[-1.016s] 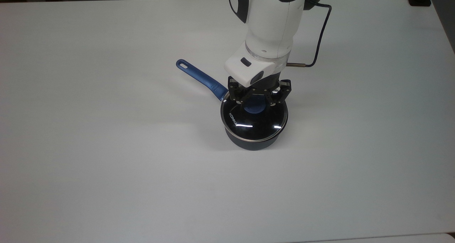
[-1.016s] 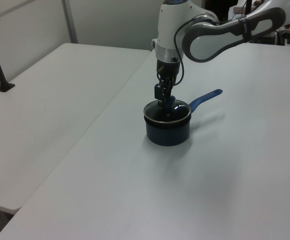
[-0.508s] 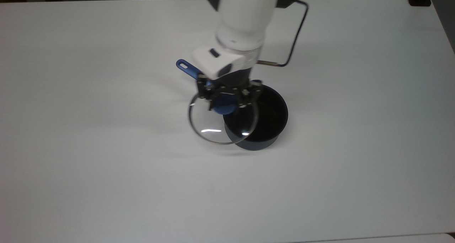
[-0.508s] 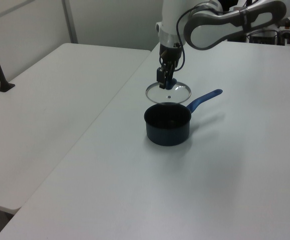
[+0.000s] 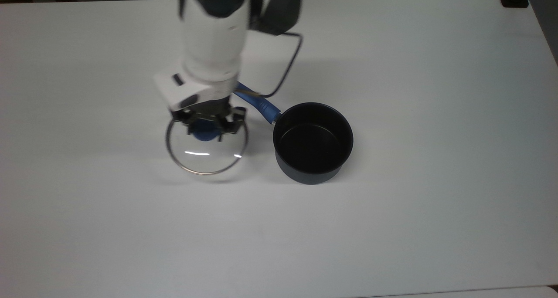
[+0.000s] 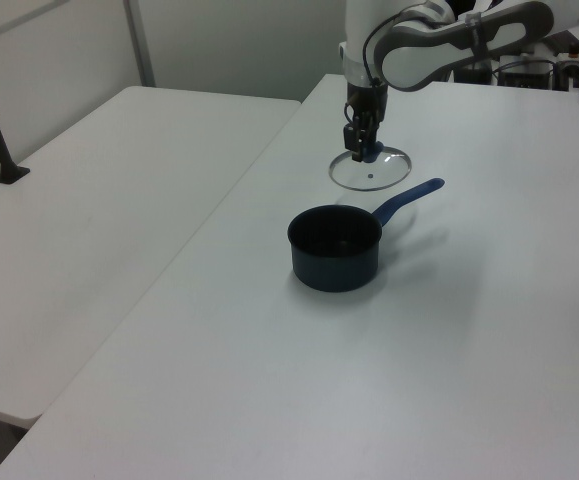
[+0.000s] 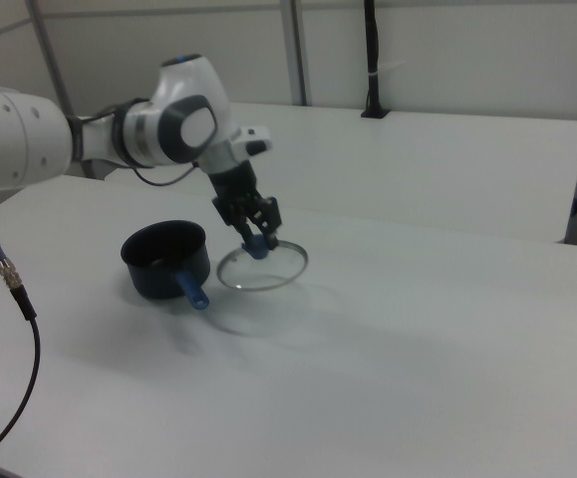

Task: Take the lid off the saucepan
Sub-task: 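Lift the glass lid off the pot and carry it beside the saucepan, then lower the glass lid onto the table beside the saucepan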

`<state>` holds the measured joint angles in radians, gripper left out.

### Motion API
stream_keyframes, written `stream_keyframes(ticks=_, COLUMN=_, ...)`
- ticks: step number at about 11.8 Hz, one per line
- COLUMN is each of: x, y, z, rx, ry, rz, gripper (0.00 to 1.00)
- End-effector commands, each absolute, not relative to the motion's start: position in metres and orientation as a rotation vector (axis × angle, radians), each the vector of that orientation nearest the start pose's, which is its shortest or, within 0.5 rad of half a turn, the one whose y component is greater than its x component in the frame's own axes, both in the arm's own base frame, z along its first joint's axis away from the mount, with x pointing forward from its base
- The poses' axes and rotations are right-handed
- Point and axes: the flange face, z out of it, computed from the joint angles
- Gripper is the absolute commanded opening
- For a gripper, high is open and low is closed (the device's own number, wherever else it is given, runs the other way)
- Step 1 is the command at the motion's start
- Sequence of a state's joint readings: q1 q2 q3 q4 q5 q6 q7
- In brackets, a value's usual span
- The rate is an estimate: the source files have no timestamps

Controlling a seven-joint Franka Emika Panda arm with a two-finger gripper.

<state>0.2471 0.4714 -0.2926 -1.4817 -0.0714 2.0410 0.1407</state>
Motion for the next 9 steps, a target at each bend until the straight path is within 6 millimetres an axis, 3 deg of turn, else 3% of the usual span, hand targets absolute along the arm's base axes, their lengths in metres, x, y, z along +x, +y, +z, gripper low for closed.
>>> stream_keyframes(ticks=1, x=0.693, y=-0.046, z=0.388, rx=-3.323, ry=0.215, rz=-0.266, gripper=0.37)
stream_keyframes(ticks=4, x=0.694, y=-0.074, z=0.355, rx=-3.336, ry=0.264, rz=-0.234, gripper=0.37)
stream_keyframes(ticks=6, x=0.693, y=-0.075, z=0.341, rx=-3.334, ry=0.278, rz=-0.201, gripper=0.39)
stream_keyframes(ticks=7, x=0.694, y=-0.073, z=0.334, rx=-3.333, ry=0.284, rz=-0.198, gripper=0.44)
stream_keyframes(ticks=9, x=0.695, y=-0.074, z=0.328, rx=-3.327, ry=0.293, rz=-0.201, gripper=0.63)
